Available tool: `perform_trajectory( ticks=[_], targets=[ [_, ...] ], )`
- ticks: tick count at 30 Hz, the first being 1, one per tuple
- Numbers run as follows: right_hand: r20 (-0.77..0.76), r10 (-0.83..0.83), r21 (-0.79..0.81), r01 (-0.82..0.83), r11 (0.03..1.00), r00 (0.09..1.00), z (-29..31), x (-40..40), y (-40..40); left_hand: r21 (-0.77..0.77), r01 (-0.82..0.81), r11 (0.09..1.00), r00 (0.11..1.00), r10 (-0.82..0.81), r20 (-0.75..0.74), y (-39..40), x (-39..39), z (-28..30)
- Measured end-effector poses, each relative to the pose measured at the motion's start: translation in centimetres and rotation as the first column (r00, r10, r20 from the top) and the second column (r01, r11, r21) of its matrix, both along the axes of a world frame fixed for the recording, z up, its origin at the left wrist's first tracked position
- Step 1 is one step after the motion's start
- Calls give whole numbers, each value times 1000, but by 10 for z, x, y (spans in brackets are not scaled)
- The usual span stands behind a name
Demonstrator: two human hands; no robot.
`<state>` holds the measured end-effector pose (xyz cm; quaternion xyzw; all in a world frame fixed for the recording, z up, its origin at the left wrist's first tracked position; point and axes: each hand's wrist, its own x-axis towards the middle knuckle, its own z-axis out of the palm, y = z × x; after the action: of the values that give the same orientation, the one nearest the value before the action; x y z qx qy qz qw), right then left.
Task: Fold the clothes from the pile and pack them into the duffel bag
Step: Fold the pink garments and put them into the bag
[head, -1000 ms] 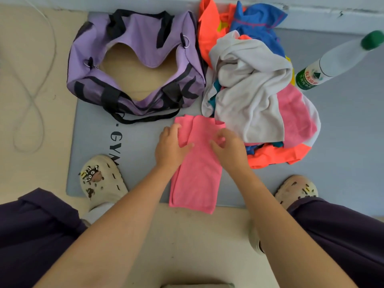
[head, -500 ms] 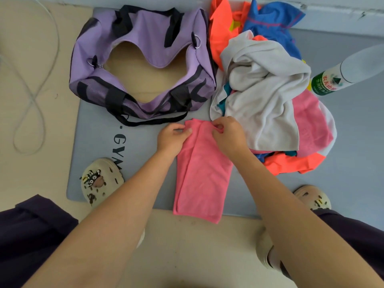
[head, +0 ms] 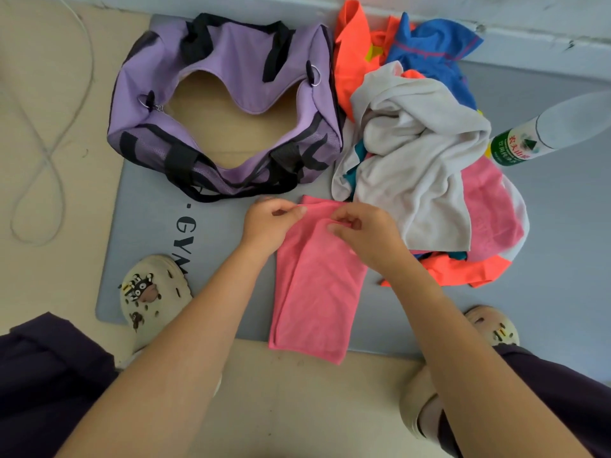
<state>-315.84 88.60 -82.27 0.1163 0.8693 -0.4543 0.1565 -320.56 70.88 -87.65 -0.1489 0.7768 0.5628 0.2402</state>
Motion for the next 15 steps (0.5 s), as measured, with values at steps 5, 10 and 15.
perform_trajectory(
  ticks=[5,10,15],
  targets=[
    [13,69,-179,-66,982,998,20,0,4,262,117,958,979,-155,129,6,5,37],
    [-33,-7,-169,1,986,999,26,2,11,375,92,923,961,-181,210,16,10,53],
    [-35,-72,-137,66,988,997,22,1,10,397,29,918,949,-149,276,17,14,53]
  ],
)
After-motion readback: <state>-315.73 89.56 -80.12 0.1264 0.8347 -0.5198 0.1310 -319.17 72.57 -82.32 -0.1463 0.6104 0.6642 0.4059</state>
